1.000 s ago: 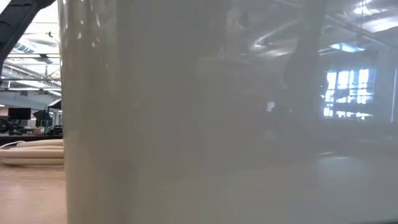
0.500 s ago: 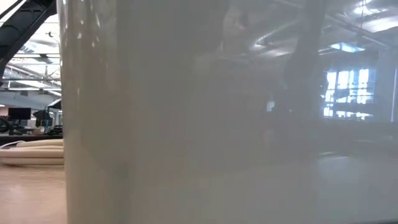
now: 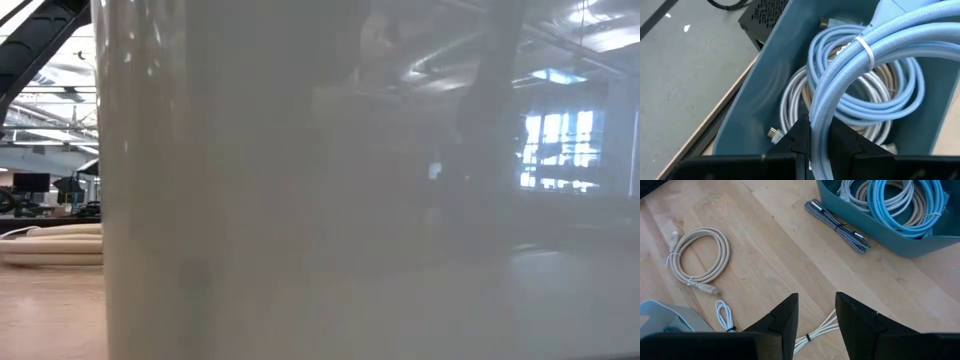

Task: Pick & Place USB Port
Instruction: Put the blue hdmi cable into the green bin

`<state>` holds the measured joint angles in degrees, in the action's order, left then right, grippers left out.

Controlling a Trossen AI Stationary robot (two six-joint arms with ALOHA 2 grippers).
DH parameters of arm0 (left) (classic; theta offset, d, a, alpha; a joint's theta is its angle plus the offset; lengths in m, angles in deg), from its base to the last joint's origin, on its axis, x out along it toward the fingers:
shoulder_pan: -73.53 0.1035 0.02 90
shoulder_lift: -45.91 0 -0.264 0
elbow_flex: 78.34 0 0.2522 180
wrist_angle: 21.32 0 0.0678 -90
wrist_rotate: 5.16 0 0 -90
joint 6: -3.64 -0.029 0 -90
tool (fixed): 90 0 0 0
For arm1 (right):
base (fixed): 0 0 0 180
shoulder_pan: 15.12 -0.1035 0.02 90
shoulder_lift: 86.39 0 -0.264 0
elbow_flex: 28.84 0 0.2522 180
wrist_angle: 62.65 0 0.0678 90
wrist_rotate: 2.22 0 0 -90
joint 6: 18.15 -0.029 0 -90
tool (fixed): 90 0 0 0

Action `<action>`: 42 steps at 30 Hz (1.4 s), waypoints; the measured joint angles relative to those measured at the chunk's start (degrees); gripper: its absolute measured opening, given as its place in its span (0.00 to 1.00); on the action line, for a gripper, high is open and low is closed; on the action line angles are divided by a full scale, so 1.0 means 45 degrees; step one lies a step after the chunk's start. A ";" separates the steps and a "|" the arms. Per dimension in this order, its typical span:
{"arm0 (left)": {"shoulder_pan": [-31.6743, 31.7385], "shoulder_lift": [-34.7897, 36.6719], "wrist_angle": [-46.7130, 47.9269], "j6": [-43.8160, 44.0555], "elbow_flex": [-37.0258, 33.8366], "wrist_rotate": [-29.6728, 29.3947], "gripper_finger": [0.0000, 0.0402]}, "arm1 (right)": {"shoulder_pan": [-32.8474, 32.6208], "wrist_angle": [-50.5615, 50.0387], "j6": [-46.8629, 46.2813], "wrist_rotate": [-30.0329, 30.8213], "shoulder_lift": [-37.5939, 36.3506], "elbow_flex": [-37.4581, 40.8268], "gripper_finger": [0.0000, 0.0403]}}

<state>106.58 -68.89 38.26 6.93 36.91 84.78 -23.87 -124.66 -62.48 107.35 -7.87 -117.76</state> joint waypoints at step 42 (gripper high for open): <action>0.0029 0.0005 0.0186 0.0617 -0.0195 -0.0579 0.29 | 0.0005 -0.0010 0.0675 -0.0046 0.0005 0.0000 0.30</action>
<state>106.71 -68.87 39.10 9.71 36.03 82.18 -23.85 -124.71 -59.45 107.14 -7.84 -117.76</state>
